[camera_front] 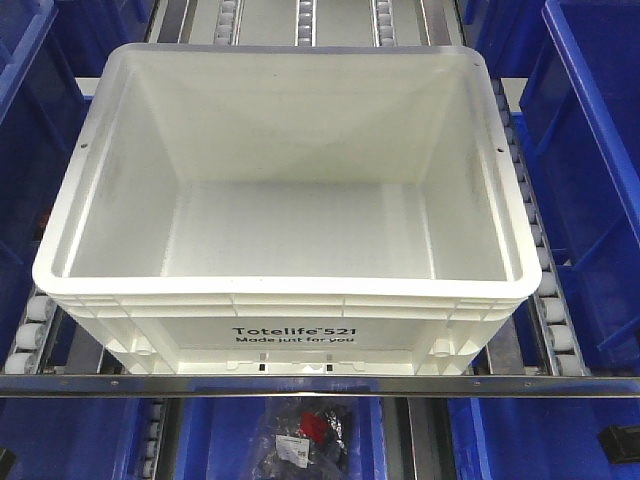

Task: Move bin from left to right shelf
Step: 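Lower both grippers beside the white tote's side walls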

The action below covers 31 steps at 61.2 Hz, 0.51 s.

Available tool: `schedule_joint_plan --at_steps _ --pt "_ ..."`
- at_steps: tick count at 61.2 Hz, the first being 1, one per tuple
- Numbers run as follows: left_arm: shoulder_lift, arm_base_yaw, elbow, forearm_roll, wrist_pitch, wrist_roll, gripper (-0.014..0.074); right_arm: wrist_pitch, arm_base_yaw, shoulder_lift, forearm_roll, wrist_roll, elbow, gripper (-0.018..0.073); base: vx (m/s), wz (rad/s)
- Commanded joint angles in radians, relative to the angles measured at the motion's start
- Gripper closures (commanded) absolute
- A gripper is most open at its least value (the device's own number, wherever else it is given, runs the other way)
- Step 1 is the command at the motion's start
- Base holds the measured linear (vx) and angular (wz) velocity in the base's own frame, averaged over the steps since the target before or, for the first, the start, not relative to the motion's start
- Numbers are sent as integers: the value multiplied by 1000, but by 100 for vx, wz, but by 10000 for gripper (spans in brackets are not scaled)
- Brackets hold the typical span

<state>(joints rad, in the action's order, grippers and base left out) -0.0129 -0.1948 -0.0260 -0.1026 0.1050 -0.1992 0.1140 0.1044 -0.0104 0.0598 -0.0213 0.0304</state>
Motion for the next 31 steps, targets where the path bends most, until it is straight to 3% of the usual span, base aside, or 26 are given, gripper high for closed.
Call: schedule_joint_plan --at_steps 1,31 --pt "-11 -6 18 -2 -78 4 604 -77 -1 -8 -5 -3 15 566 0 0" --pt "-11 -6 18 -2 -78 4 604 -76 -1 -8 -5 -3 15 566 0 0"
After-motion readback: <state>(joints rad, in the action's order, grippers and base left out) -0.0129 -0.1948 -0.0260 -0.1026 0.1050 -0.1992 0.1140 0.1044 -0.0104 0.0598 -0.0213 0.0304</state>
